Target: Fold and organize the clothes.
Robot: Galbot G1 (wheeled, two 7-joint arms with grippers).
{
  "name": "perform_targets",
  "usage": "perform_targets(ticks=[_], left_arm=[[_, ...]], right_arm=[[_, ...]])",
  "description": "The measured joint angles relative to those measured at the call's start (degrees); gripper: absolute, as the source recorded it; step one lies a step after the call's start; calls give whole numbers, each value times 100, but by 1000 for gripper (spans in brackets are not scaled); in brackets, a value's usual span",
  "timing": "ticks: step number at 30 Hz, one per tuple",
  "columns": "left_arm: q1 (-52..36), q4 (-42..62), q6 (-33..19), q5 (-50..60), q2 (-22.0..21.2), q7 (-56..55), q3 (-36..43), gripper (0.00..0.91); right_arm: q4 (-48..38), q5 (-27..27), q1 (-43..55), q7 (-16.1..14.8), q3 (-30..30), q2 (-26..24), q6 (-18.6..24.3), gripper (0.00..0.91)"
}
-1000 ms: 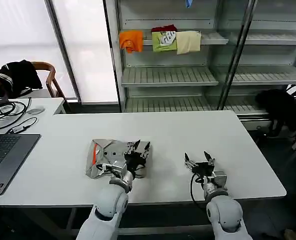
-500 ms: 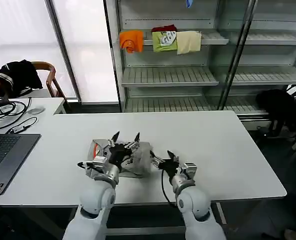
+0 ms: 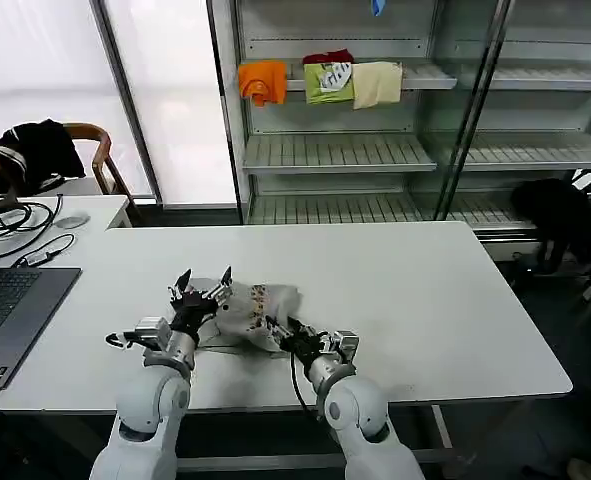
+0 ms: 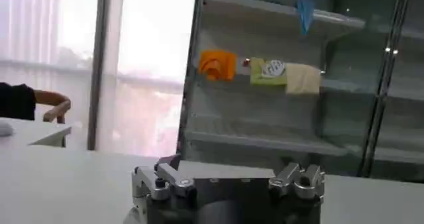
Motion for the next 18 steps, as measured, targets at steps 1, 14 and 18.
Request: perform_targets(ticks=[1, 14, 18], left_arm=[[11, 0, 2, -9, 6, -1, -21, 907], [129, -1, 78, -40, 42, -27, -246, 907], [150, 1, 86, -39, 45, -30, -275, 907]], right_arm=[[26, 28, -11, 27, 6, 0, -6, 0], [436, 273, -81, 359, 391, 2, -59, 0], [546, 335, -134, 359, 573, 2, -77, 0]])
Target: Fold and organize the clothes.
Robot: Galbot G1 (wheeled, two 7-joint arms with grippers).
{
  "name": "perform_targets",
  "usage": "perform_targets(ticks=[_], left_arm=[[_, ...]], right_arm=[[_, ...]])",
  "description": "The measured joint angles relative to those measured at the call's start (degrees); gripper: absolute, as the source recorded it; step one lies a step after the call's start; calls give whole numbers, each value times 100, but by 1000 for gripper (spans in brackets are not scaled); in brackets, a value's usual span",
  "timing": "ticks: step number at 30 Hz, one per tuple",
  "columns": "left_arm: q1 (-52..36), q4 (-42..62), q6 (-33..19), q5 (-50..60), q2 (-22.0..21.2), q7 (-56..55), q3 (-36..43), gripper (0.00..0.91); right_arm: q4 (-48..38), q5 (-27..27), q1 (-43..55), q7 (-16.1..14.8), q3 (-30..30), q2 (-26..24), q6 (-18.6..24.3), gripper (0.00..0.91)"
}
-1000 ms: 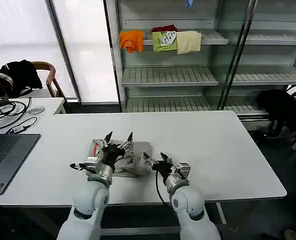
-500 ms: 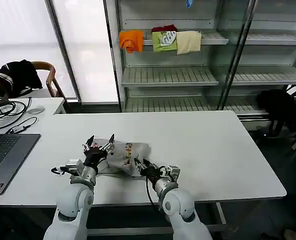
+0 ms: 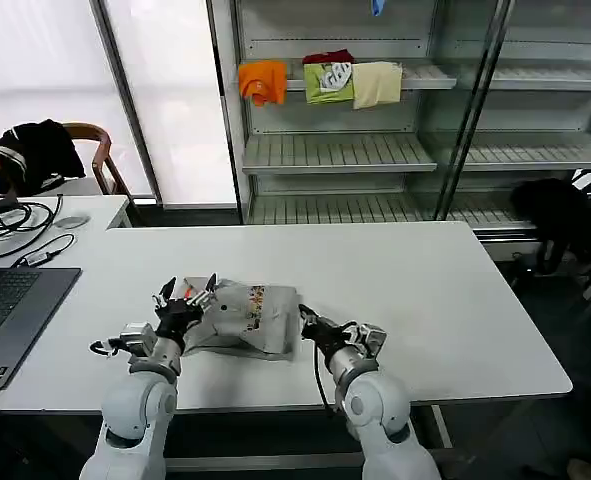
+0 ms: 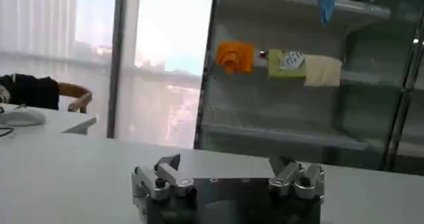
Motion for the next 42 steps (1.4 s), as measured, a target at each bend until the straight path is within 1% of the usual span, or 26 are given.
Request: perform_targets(ticks=[1, 5, 8, 12, 13, 14, 15, 23, 32, 33, 34, 37, 42], left_arm=[[4, 5, 0, 1, 1, 0, -7, 907], [12, 44, 1, 19, -19, 0, -19, 907], [38, 45, 4, 45, -26, 4, -12, 907], [89, 13, 5, 51, -22, 10, -21, 907], [105, 6, 5, 53, -19, 11, -29, 907], [120, 3, 5, 54, -16, 12, -38, 907], [134, -1, 3, 55, -9, 12, -48, 907], [203, -1, -11, 50, 8, 21, -111, 907], [239, 50, -17, 48, -14, 18, -136, 907], [240, 57, -17, 49, -19, 15, -141, 907], [243, 64, -17, 48, -21, 15, -141, 907], [259, 71, -17, 49, -31, 10, -154, 907], [299, 73, -17, 53, -43, 11, -159, 907]], right_arm=[[16, 24, -18, -11, 41, -1, 0, 907], [37, 205, -61, -62, 82, -11, 5, 907], [34, 372, -91, -173, 74, -85, -1, 907], [-44, 469, -61, -260, -9, -117, -2, 907], [-67, 471, -49, -267, -40, -127, -1, 756], [-94, 469, -37, -272, -85, -135, -1, 161], [-120, 456, -23, -268, -127, -136, -1, 0], [-197, 259, 10, -142, -450, -133, -4, 0], [-162, 68, -45, -1, -505, -160, -5, 0], [-162, 46, -49, 4, -514, -170, -4, 101], [-155, 21, -58, 3, -518, -184, -4, 907], [-134, -106, -99, -38, -498, -212, 1, 907], [-179, -384, -137, -247, -445, -170, 69, 907]])
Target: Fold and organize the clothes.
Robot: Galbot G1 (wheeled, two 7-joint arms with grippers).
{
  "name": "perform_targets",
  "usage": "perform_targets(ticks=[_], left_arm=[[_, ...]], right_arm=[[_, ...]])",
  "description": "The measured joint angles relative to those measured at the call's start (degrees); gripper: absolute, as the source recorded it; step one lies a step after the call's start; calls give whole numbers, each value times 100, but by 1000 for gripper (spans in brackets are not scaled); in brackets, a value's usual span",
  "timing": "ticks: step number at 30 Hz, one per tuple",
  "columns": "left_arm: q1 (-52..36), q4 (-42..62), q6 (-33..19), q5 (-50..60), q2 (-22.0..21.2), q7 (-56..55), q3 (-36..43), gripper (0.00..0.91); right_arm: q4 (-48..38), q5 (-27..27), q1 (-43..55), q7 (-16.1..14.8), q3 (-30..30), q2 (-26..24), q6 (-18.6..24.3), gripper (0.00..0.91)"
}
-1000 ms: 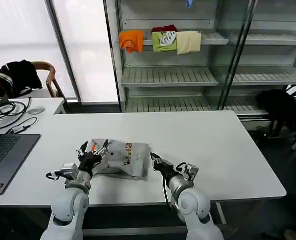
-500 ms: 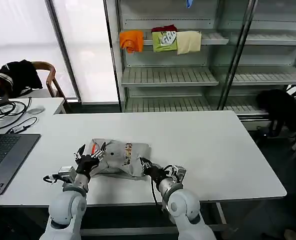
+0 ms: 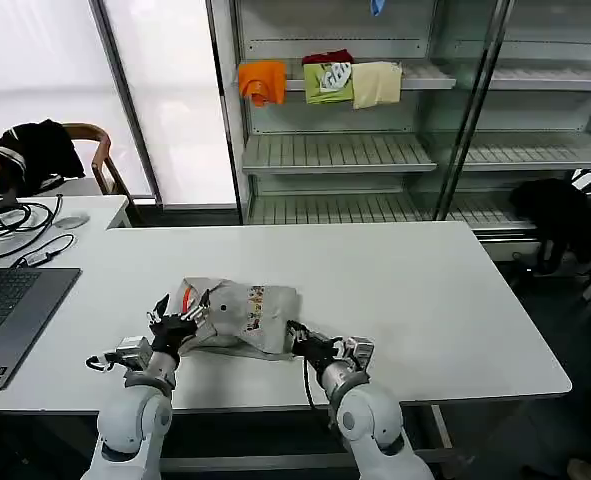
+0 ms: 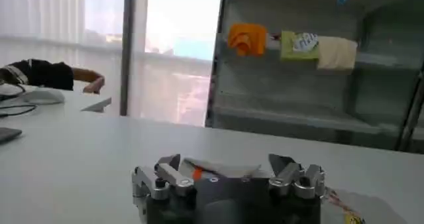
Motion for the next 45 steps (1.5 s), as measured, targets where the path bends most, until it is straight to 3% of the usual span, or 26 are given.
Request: perform_targets(ticks=[1, 2, 3, 18, 31, 40, 41, 45], left_arm=[[6, 1, 0, 1, -7, 0, 1, 907], [18, 0, -1, 2, -15, 7, 5, 907], [30, -1, -1, 2, -20, 15, 11, 907], [146, -39, -34, 3, -15, 82, -25, 907], [218, -20, -52, -16, 26, 96, -94, 907], [183, 11, -49, -4, -5, 104, -28, 907], [183, 11, -48, -5, -10, 105, -17, 907], [183, 10, -44, -2, -30, 110, 12, 907]], right_arm=[[-23, -51, 5, -40, -2, 15, 11, 907], [-42, -96, 13, -71, -3, 31, 15, 302], [-61, -141, 23, -100, -7, 48, 16, 0], [-231, -597, 33, -254, -40, 170, -13, 0], [123, -634, -105, -140, 301, 159, -74, 0], [236, -467, -358, -259, 910, -590, -72, 0], [238, -450, -391, -271, 977, -667, -68, 907], [278, -484, -499, -356, 1184, -900, -31, 907]])
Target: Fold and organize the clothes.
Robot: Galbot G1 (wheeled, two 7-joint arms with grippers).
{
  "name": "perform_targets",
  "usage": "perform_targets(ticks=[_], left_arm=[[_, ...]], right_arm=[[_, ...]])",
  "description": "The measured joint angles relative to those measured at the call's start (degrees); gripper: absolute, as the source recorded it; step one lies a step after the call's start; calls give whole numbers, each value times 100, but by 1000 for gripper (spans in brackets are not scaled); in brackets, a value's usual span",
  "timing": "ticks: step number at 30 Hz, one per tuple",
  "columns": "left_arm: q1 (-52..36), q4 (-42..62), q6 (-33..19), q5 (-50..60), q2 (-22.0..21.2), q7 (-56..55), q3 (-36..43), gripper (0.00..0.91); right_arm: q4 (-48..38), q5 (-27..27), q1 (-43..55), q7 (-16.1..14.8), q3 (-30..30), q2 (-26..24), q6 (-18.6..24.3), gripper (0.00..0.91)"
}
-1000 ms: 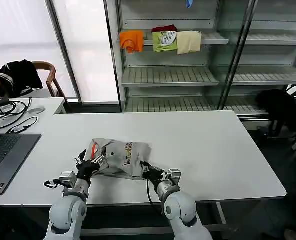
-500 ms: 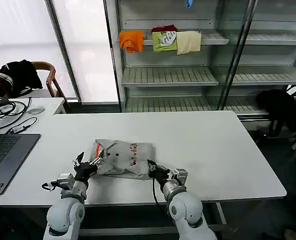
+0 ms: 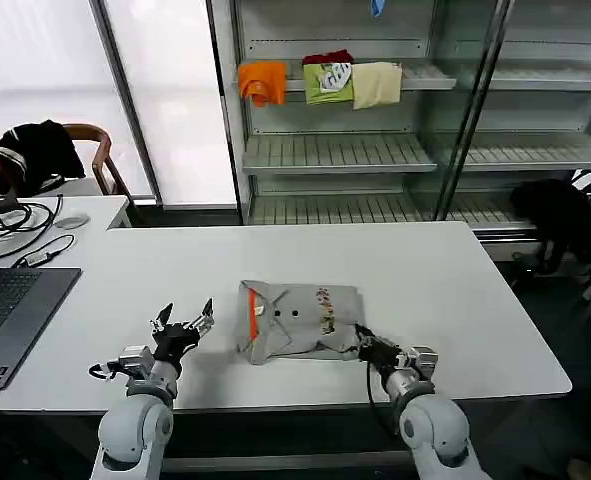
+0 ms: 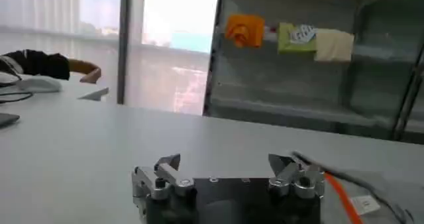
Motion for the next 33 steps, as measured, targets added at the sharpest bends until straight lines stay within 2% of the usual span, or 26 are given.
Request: perform_targets(ticks=[5, 10, 16, 26, 33], left_arm=[[19, -29, 8, 24, -7, 3, 4, 907], [76, -92, -4, 21, 41, 39, -52, 907], [150, -203, -115, -42, 116, 164, -136, 907], [202, -325, -233, -228, 165, 378, -185, 907], [268, -400, -345, -417, 199, 482, -194, 907]], right_arm=[[126, -486, -99, -158, 94, -103, 148, 907], [400, -1205, -150, -251, 173, -241, 369, 907], [790, -1721, -211, -338, 384, -466, 403, 907], [1089, -1819, -294, -492, 966, -930, 254, 907], [1196, -1734, -360, -504, 1119, -1067, 281, 907]])
